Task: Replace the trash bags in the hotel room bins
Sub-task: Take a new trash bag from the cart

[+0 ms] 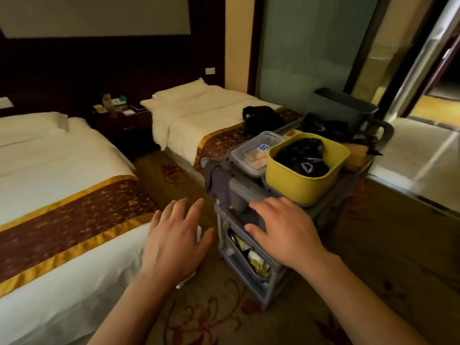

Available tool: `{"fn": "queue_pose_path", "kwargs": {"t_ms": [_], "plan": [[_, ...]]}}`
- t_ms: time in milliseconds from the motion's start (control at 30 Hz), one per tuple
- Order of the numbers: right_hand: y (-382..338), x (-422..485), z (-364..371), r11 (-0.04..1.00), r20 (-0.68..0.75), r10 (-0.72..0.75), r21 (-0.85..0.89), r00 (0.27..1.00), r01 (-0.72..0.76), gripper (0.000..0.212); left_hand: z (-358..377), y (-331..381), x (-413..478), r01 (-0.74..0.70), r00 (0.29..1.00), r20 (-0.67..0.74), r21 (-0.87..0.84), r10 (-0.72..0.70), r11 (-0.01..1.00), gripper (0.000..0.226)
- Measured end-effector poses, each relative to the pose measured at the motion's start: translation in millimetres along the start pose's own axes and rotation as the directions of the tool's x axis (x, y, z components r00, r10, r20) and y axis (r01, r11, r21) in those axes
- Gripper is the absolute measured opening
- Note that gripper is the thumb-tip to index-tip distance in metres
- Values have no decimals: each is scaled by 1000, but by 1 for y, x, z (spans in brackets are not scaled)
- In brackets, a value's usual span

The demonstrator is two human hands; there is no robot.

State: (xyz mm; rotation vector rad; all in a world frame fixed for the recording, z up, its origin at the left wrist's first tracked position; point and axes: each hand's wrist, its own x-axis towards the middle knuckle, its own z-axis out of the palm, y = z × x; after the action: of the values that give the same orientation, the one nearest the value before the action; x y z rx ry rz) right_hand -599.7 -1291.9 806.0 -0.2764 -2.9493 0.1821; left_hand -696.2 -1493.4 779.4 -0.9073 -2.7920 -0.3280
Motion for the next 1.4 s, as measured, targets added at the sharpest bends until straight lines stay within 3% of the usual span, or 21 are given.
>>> {"fn": "queue_pose_path", "kwargs": {"t_ms": [367, 633, 967, 1400], "plan": [[67, -16, -12, 952, -35, 301, -49, 953, -303, 53, 20, 69, 69, -258, 965, 34, -55, 260, 965, 70], [144, -25, -24, 926, -70, 375, -31, 924, -377, 54, 39, 146, 109, -357, 934, 6, -53, 358, 933, 70], [297, -15, -46, 978, -69, 208, -18, 976, -209, 56, 69, 275, 160, -159, 986, -41, 3, 159, 987, 70], [425, 61, -46, 999, -40, 33, 14, 999, -33, 52, 94, 338, 236, 67, 997, -55, 92, -62, 993, 75]]}}
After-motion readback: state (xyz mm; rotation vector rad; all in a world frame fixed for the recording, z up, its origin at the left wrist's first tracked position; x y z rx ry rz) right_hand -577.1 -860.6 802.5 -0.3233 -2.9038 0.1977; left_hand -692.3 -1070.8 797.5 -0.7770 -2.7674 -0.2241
